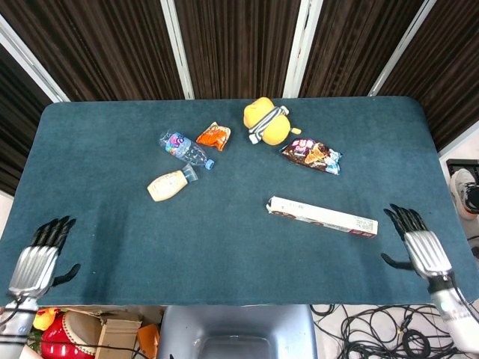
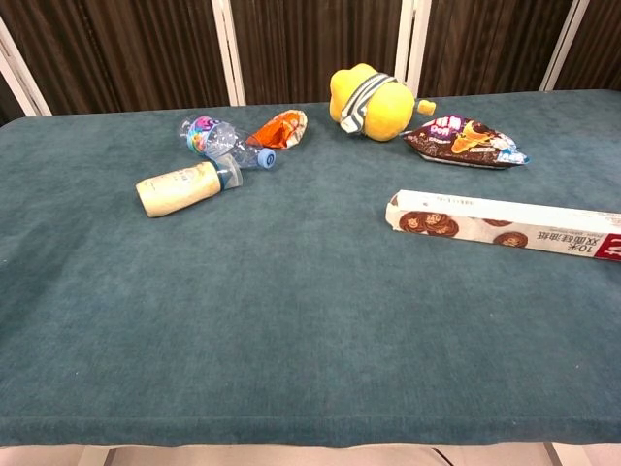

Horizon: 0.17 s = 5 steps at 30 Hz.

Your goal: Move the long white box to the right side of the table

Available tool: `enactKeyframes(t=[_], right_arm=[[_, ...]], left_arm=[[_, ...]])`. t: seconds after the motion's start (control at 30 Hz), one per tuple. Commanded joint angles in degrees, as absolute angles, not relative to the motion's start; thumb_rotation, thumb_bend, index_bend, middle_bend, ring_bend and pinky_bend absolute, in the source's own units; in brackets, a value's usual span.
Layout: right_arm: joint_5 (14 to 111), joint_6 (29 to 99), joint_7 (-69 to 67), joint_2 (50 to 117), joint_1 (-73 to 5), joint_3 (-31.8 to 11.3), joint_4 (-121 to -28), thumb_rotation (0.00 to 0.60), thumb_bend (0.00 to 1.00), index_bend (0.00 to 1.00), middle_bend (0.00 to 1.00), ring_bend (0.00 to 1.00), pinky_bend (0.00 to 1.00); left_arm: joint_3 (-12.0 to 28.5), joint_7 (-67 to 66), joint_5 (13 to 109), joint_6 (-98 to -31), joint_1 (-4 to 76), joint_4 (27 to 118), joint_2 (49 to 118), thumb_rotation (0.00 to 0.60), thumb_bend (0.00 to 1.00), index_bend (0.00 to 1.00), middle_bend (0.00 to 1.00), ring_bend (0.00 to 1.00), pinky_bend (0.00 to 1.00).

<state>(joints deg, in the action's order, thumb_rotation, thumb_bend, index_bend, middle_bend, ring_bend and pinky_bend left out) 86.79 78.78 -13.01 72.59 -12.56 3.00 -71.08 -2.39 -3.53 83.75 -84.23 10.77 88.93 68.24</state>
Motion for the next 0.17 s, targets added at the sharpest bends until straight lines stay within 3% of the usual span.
enactKeyframes(t=[0.03,0.17], right_arm=[[83.1,95.1,12.5,66.5,0.3,3.9,-90.3,0.6,0.15,0.0,0.0,0.0,0.0],[85.2,95.4,11.4,66.3,1.1,4.4,-90.6,0.6,0.15,0.0,0.0,0.0,0.0]], left_arm=[[-4.7,-4.5,88.2,-91.6,6.1,85.9,70.7,0.6,0.26,0.02,0.07,0.01,0.1],[-5.1,-4.0,90.9,-93.0,5.4,85.1,71.2,0.6,0.26,0.02,0.07,0.01,0.1]])
